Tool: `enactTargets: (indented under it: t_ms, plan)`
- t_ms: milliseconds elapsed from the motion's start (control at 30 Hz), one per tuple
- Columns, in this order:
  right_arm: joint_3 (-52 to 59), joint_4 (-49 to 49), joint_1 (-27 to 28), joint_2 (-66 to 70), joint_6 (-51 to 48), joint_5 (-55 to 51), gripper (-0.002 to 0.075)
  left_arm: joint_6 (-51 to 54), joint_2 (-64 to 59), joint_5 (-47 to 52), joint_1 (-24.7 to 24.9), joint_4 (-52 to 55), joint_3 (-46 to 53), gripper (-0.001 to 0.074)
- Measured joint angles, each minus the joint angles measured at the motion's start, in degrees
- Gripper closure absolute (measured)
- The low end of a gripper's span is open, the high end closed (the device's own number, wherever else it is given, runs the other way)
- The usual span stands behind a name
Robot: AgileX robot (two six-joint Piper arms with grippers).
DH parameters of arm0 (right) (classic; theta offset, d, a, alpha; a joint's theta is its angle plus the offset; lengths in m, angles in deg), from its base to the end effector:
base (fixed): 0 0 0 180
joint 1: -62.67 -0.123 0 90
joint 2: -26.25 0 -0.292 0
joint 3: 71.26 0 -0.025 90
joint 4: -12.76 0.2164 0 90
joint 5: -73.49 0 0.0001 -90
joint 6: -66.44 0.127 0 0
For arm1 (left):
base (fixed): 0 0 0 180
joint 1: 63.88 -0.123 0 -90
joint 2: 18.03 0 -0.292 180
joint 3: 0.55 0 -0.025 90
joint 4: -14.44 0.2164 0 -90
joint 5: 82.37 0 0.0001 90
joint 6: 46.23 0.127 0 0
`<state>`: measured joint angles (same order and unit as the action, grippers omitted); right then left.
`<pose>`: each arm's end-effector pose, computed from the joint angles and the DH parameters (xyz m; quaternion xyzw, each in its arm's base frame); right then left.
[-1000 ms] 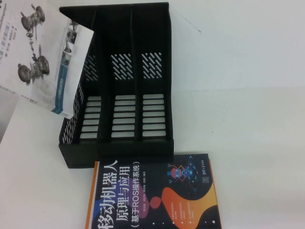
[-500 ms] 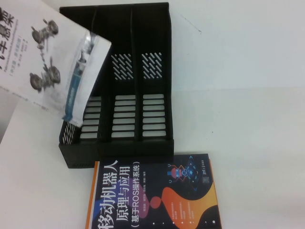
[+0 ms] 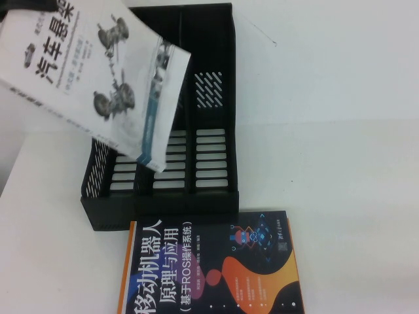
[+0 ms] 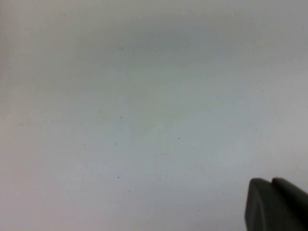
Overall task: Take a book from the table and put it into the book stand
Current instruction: Place the book on the book shelf
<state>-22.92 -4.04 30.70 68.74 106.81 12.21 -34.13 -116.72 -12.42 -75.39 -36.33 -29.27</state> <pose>0.0686 0.0049 0.2346 0.0332 0.9603 0.0267 0.2758 0.3178 -0.0296 0.4532 0.0043 0.8487 -0.3563 0.3907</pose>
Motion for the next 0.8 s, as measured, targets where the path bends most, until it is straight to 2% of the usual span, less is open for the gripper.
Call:
enactTargets:
  t_ms: [267,600,800]
  plan:
    - [0.0,0.0,0.0,0.0,0.0,0.0,0.0729,-3.3,0.6,-4.0,3.0,2.1,-3.4,0.0615]
    - [0.3,0.1,0.0,0.0,0.1,0.5,0.0729,-10.1,0.9,-6.7,3.2,14.7,-5.3,0.0615]
    - [0.7,0.1,0.0,0.0,0.1,2.5,0.0729,-11.0,0.8,-9.3,3.2,14.4,-5.3,0.0615]
